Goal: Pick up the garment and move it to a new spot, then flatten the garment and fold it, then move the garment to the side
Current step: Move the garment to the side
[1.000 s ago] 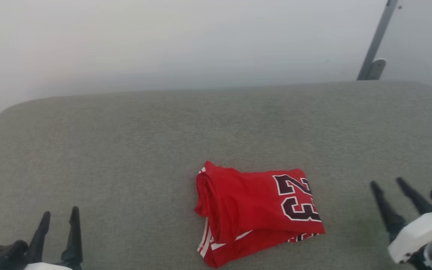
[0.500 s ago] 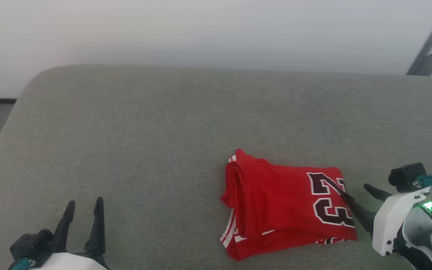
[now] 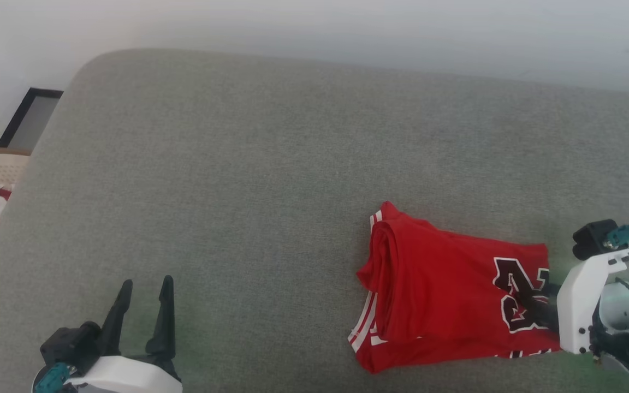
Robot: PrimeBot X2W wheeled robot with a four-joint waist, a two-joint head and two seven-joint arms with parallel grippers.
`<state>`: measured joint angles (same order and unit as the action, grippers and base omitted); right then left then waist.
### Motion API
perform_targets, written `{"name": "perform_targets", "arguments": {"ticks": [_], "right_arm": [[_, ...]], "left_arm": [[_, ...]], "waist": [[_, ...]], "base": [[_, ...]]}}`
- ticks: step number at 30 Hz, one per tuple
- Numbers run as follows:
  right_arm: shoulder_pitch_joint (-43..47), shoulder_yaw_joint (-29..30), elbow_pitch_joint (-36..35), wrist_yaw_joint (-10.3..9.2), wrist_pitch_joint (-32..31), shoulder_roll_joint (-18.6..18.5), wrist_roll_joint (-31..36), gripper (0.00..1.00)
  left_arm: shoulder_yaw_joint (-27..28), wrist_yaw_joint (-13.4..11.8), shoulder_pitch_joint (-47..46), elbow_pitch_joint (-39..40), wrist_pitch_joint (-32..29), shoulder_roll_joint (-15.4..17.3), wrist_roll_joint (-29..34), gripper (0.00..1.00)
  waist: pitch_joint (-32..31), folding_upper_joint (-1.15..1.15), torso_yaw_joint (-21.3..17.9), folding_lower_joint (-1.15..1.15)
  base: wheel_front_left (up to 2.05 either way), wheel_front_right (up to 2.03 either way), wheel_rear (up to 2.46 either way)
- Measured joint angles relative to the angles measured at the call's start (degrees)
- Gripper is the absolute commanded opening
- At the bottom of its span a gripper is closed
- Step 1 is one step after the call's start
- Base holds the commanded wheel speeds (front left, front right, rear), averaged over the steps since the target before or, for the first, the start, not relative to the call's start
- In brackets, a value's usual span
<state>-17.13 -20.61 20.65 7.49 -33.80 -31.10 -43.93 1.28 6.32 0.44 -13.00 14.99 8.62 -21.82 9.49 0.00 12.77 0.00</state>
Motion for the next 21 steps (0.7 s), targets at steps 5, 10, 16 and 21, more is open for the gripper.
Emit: {"name": "perform_targets", "arguments": {"ticks": [5,10,16,21], "right_arm": [[-0.82,0.82,0.24,-0.01,-1.4,0.8,-0.05,0.0],[-1.02,1.94,-1.09,0.0,-1.83,2.03,-0.37,0.0],[-1.75,3.52,-3.38,0.04,-2.26,0.98,0.11,0.0],[-3.59,6.2,-3.99,0.03,-2.16,-2.08,0.96,0.0]], "left_arm": [[0.49,0.25,-0.65,-0.43,0.0,-0.54,0.68,1.0],[1.2,0.51,-0.9,-0.62,0.0,-0.76,0.99,1.0],[0.9,0.74,-2.72,-0.85,0.01,-0.7,1.76,1.0],[-0.1,0.79,-5.25,-1.43,0.01,-0.58,2.23,1.0]], "waist": [[0.6,0.0,0.48,0.0],[0.55,0.0,-0.27,0.0],[0.53,0.0,-2.27,0.0],[0.86,0.0,-4.72,0.0]], "base": [[0.0,0.0,0.0],[0.0,0.0,0.0],[0.0,0.0,0.0],[0.0,0.0,0.0]]}}
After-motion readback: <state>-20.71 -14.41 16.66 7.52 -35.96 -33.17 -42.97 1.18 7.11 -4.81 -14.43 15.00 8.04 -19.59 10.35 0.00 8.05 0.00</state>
